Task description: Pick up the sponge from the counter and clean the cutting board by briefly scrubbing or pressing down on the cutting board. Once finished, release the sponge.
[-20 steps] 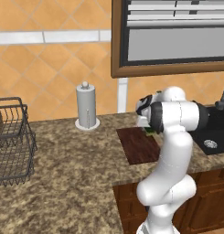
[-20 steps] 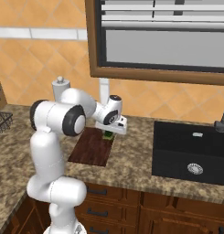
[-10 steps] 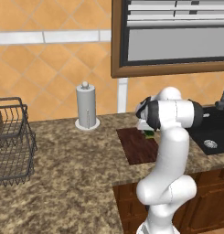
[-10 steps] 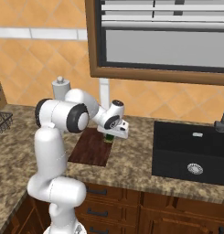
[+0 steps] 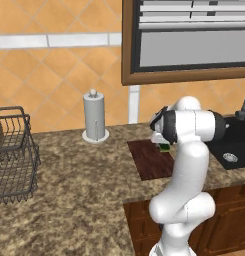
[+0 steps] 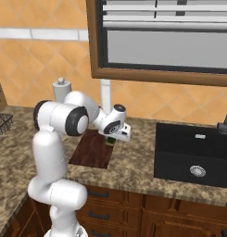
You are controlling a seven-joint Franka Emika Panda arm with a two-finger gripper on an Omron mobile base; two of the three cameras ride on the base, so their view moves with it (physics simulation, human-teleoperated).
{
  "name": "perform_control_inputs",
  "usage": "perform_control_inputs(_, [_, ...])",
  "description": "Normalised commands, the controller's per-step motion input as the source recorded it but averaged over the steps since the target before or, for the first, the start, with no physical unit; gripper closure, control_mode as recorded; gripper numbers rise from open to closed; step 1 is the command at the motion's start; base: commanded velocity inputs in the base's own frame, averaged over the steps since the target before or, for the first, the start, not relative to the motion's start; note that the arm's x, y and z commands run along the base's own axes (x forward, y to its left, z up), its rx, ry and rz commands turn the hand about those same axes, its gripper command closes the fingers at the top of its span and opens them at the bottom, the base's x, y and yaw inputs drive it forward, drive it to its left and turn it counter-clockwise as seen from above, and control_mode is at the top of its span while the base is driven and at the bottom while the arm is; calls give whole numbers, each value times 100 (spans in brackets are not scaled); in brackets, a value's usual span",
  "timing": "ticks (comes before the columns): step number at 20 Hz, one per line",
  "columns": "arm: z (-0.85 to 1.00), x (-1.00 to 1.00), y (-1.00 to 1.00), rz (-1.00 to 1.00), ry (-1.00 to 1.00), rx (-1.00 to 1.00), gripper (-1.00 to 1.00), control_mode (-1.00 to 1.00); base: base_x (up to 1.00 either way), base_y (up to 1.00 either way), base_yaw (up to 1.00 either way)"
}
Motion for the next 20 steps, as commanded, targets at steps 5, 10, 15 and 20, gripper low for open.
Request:
perform_control_inputs(5, [-28,-77,0,0,-17,-1,100,-100,0,0,0])
perform_control_inputs(10, [-26,-84,0,0,-17,-2,100,-100,0,0,0])
perform_control_inputs(15, [-14,-90,5,0,-15,-4,100,-100,0,0,0])
perform_control_inputs(20, [-7,-88,9,0,-11,-5,100,-100,0,0,0])
